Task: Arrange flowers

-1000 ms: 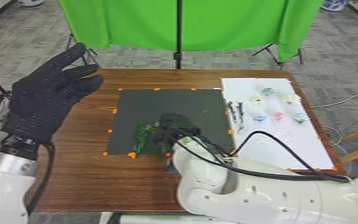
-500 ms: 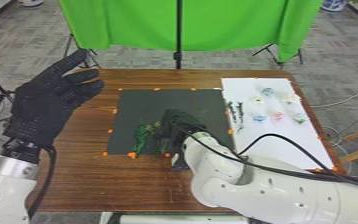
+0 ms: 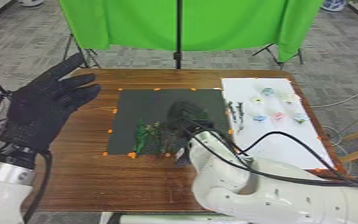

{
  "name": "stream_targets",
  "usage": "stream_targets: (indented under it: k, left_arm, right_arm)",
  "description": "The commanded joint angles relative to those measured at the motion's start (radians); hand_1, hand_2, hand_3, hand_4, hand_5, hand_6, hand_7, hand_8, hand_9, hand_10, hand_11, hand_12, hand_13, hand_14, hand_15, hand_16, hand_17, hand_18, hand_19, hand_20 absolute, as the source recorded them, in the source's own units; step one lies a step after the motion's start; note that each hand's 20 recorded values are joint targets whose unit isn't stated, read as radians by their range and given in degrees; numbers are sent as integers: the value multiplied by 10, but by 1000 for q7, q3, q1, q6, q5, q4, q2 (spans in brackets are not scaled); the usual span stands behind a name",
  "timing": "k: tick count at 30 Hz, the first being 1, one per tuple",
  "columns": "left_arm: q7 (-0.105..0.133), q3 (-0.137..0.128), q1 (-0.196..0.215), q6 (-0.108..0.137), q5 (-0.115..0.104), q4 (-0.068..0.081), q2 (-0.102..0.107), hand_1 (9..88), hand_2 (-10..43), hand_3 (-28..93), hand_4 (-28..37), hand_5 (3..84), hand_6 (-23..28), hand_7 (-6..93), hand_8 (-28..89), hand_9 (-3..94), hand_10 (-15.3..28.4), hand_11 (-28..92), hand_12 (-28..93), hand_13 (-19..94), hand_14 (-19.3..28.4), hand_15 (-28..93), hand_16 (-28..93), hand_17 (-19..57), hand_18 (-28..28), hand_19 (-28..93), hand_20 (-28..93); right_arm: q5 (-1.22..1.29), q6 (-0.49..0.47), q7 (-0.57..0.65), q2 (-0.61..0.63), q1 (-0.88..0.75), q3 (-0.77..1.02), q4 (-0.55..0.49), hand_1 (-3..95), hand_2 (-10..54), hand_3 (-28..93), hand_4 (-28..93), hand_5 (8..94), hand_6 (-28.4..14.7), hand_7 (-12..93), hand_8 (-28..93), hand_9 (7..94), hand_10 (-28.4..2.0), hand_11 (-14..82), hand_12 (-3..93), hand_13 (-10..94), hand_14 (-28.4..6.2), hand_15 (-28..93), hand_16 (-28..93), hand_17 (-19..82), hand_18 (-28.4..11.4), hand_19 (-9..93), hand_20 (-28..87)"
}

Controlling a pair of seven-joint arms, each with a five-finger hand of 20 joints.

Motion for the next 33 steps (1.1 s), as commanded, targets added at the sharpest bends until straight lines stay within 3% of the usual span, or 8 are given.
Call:
stream_targets:
  k: [1, 2, 4, 14, 19, 21, 25, 33]
  left_arm:
    - [21, -50, 100, 20, -1, -27, -37, 235, 85, 762, -250, 313, 78, 162, -109, 293, 218, 291, 112, 214, 284, 518, -99, -96, 269, 590, 169]
    - [21, -55, 109, 14, -4, -27, -37, 235, 85, 761, -250, 313, 78, 162, -109, 293, 218, 292, 112, 214, 284, 519, -99, -96, 269, 590, 169]
    - [26, -40, 99, 39, -9, -27, -30, 235, 85, 761, -250, 312, 78, 162, -108, 293, 218, 292, 112, 214, 284, 519, -99, -96, 269, 590, 169]
    - [30, -20, 92, 54, -18, -22, -31, 234, 84, 762, -250, 313, 78, 162, -108, 292, 218, 290, 111, 214, 284, 519, -99, -96, 270, 590, 168]
    - [14, -6, 75, 50, -9, -25, -42, 236, 85, 760, -251, 312, 78, 162, -109, 292, 218, 290, 112, 213, 284, 519, -99, -96, 270, 589, 167]
    - [7, -4, 69, 30, 0, -24, -45, 237, 86, 759, -251, 312, 78, 162, -109, 292, 218, 290, 112, 213, 284, 519, -99, -96, 270, 589, 167]
    - [-1, 4, 53, 31, 2, -21, -46, 237, 87, 758, -251, 312, 78, 163, -109, 292, 218, 290, 112, 213, 284, 518, -99, -97, 270, 589, 167]
    - [8, 2, 70, 39, -3, -22, -52, 236, 87, 758, -250, 312, 78, 162, -109, 292, 218, 291, 112, 213, 284, 518, -99, -97, 270, 589, 167]
  right_arm:
    - [3, 16, 42, 156, -73, 199, 19, 318, -33, 729, -237, 583, -41, 103, -111, 893, -140, 282, 176, 850, -80, 617, 172, 400, -252, 932, 158]
    - [12, 11, 43, 173, -87, 228, 31, 317, -34, 726, -238, 580, -44, 102, -111, 889, -141, 278, 175, 849, -81, 613, 172, 400, -253, 932, 152]
    - [23, -10, 62, 208, -96, 260, 57, 317, -34, 722, -237, 576, -47, 99, -110, 887, -142, 277, 174, 849, -81, 609, 172, 400, -255, 932, 139]
    - [90, -127, 93, 257, -42, 210, 207, 312, -43, 704, -233, 546, -65, 88, -104, 876, -149, 277, 172, 847, -83, 606, 173, 399, -256, 932, 115]
    - [110, -162, 90, 219, -31, 185, 245, 309, -49, 691, -234, 538, -67, 87, -102, 874, -150, 279, 172, 847, -81, 608, 173, 400, -256, 932, 114]
    - [107, -153, 94, 205, -28, 175, 255, 307, -50, 689, -234, 537, -67, 86, -102, 874, -150, 281, 173, 847, -81, 609, 174, 400, -257, 932, 114]
    - [105, -169, 101, 186, -32, 182, 259, 297, -55, 684, -236, 541, -68, 88, -101, 876, -150, 286, 174, 847, -83, 615, 175, 399, -257, 932, 116]
    - [134, -226, 110, 145, -28, 170, 279, 293, -56, 675, -240, 545, -69, 87, -102, 878, -151, 293, 175, 846, -83, 627, 175, 398, -259, 932, 104]
